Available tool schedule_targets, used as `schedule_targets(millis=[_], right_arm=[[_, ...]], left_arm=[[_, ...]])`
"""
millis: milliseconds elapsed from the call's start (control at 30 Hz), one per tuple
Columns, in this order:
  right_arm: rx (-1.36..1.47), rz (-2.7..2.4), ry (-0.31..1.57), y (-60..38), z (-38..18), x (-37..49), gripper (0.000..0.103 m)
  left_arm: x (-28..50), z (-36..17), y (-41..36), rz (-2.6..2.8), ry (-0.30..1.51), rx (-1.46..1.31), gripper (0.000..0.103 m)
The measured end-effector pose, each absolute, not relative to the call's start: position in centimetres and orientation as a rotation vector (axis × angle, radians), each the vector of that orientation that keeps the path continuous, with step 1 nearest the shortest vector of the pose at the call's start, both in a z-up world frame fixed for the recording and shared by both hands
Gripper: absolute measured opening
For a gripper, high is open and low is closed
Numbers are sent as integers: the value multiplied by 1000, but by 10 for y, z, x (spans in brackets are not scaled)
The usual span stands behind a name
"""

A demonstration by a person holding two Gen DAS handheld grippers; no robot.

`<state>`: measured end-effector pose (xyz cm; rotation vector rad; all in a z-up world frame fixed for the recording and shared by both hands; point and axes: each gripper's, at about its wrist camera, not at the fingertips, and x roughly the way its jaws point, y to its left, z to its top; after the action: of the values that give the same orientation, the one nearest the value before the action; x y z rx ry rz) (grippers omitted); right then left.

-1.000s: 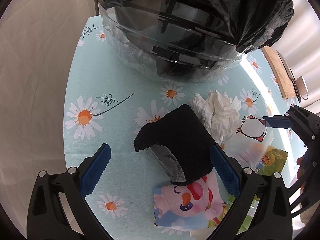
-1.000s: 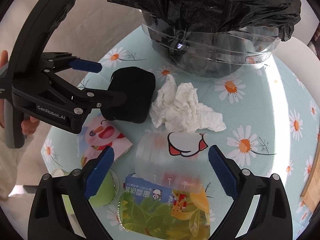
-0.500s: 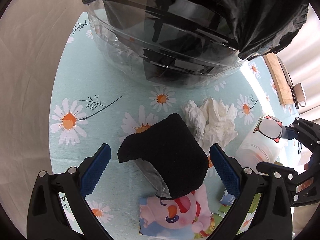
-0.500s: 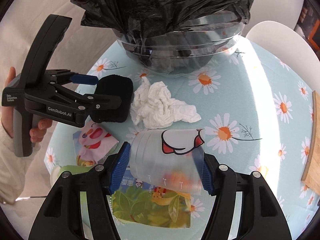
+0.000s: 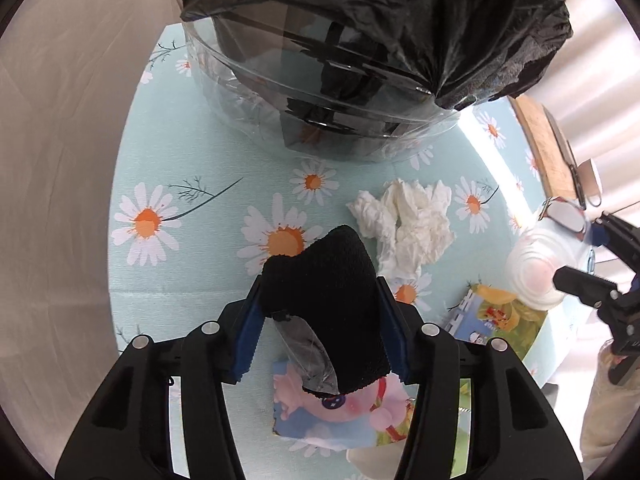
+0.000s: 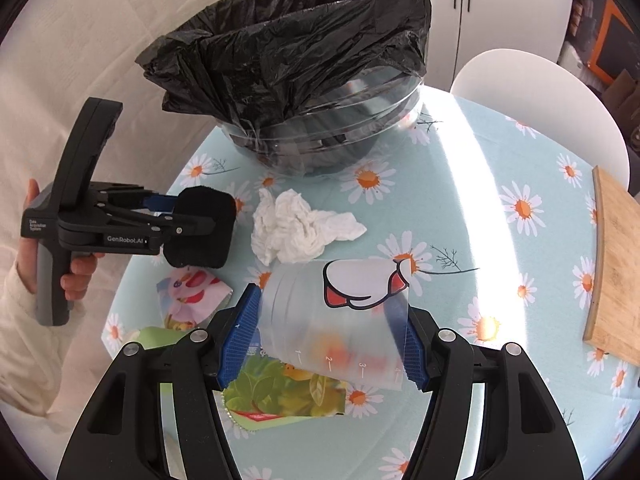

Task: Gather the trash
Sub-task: 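Grasp the black cloth with the left tool while the right tool grasps a clear cup, then carry the black cloth and clear cup over the bin and open both tools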

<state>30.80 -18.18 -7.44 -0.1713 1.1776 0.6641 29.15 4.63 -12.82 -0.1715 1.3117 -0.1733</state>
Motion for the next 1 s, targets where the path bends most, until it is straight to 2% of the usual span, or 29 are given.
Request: schedule_targets(millis=[1000], right_arm=[[-219, 717, 875, -190, 37, 251, 59]], left_arm=[[226, 10, 60, -31, 1050, -44, 54]])
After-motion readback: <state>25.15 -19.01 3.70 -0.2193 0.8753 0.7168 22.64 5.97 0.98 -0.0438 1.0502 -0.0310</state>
